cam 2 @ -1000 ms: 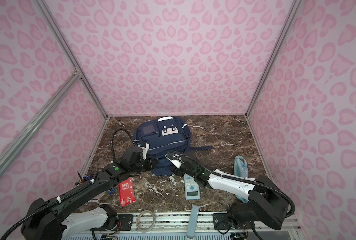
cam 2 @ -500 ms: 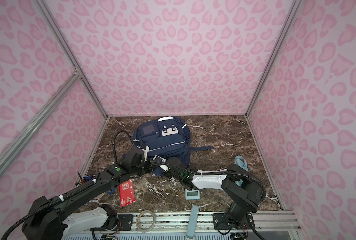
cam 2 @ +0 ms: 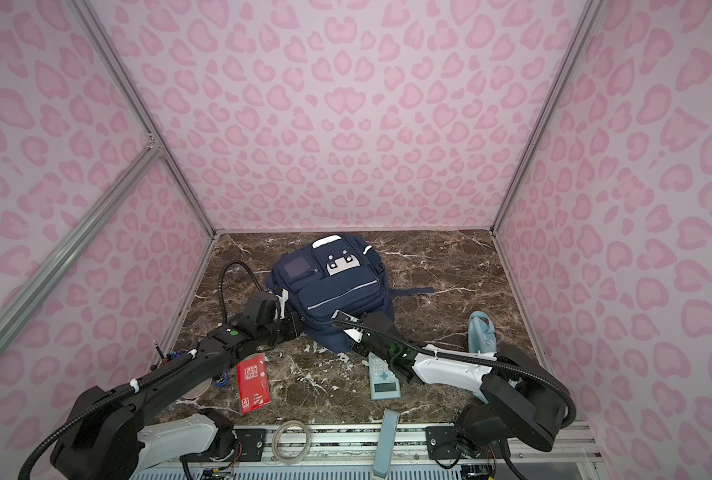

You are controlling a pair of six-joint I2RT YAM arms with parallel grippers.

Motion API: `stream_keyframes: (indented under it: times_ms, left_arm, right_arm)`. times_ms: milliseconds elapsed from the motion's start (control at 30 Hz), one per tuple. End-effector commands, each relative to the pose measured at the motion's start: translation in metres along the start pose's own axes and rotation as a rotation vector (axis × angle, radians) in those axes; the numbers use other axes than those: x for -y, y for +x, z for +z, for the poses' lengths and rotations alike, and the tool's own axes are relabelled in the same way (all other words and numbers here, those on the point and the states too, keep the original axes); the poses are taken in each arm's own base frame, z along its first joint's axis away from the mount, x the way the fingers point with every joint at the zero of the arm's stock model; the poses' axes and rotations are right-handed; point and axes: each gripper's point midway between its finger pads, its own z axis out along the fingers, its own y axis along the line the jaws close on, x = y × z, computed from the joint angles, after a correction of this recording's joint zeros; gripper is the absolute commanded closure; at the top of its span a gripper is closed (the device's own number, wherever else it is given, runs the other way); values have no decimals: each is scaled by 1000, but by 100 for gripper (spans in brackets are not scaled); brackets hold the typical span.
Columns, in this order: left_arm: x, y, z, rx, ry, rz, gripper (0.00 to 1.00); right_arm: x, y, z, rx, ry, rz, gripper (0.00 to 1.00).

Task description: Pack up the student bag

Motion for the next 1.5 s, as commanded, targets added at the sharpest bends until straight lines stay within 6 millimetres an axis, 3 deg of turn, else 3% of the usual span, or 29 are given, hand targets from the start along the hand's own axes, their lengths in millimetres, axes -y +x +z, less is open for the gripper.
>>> stream_keyframes:
  times_ms: [0, 267, 500, 567, 633, 667, 733, 933, 1067, 1133, 1167, 1233, 1333, 1467]
  left_arm:
    - [-33, -24, 5, 78, -136, 14, 97]
    - [-47, -59, 3, 159, -195, 2, 97]
    - [-50, -43, 16, 116, -164, -6, 97]
    - [-37, -34, 21, 92, -72, -22, 95]
    - [-12, -27, 23, 69, 7, -2, 86]
    - [-5, -24, 22, 61, 9, 15, 84]
    - [6, -20, 18, 64, 5, 48, 80]
    - [7, -25, -6, 123, -33, 59, 39]
    - [13, -25, -25, 152, -48, 109, 20]
    - [21, -24, -35, 174, -45, 150, 11]
    - [27, -23, -39, 180, -28, 162, 4]
    - [44, -20, -46, 188, 65, 179, 2]
    - [63, -19, -55, 207, 179, 178, 2]
    - [70, -18, -60, 225, 195, 193, 2]
  right_arm:
    - [8, 8, -8, -8, -3, 7, 100]
    - [57, 25, -21, -42, 96, 85, 100]
    - [86, 39, -33, -55, 164, 171, 100]
    - [82, 34, -32, -33, 127, 171, 100]
    - [75, 30, -28, -33, 75, 166, 100]
    - [73, 30, -26, -43, 57, 168, 95]
    - [74, 30, -23, -79, 52, 179, 72]
    - [97, 32, -33, -136, 195, 275, 44]
    - [131, 30, -64, -141, 441, 423, 25]
    - [154, 35, -88, -132, 592, 594, 6]
    - [158, 37, -96, -140, 610, 644, 1]
    - [165, 54, -115, -173, 684, 783, 0]
    - [161, 68, -123, -221, 672, 841, 0]
    - [170, 108, -146, -384, 804, 943, 1]
